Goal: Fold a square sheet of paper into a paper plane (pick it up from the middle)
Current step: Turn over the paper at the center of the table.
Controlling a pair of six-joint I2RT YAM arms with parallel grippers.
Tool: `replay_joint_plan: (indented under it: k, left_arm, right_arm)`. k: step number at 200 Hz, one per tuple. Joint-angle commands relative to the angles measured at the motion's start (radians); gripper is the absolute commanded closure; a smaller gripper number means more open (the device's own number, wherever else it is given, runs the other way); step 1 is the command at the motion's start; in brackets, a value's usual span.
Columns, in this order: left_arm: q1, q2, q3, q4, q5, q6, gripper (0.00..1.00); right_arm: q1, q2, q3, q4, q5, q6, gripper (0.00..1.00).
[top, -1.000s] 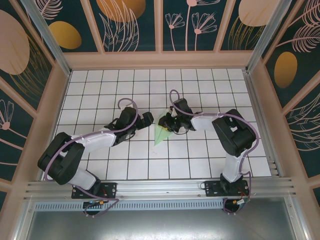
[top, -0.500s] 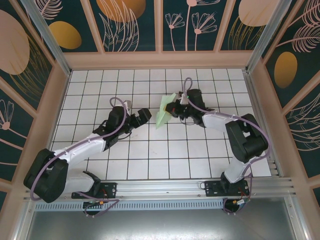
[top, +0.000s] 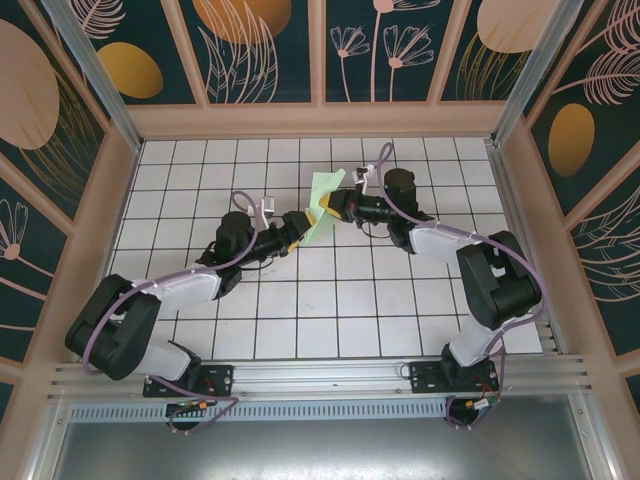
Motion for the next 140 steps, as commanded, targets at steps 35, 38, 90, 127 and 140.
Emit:
replay_joint_plan:
  k: [35, 38, 90, 127, 140]
  left_arm:
    - [0.003, 0.02, 0.007, 0.151, 0.019, -0.016, 0.42]
    - [0.003, 0.021, 0.009, 0.15, 0.018, -0.012, 0.44]
    - [0.003, 0.034, 0.023, 0.107, 0.027, 0.031, 0.8]
    - [0.003, -0.002, 0.049, -0.058, -0.011, 0.137, 0.94]
    - [0.002, -0.024, 0.065, -0.155, -0.04, 0.192, 0.95]
  right_arm:
    - [0.024, 0.006, 0.0, 0.044, -0.072, 0.027, 0.95]
    - [0.025, 0.005, -0.002, 0.04, -0.073, 0.026, 0.95]
    - [0.023, 0.002, 0.026, -0.097, -0.094, -0.055, 0.95]
    - [-0.013, -0.034, 0.057, -0.302, -0.04, -0.189, 0.72]
    - [-0.031, -0.063, 0.057, -0.371, 0.012, -0.239, 0.64]
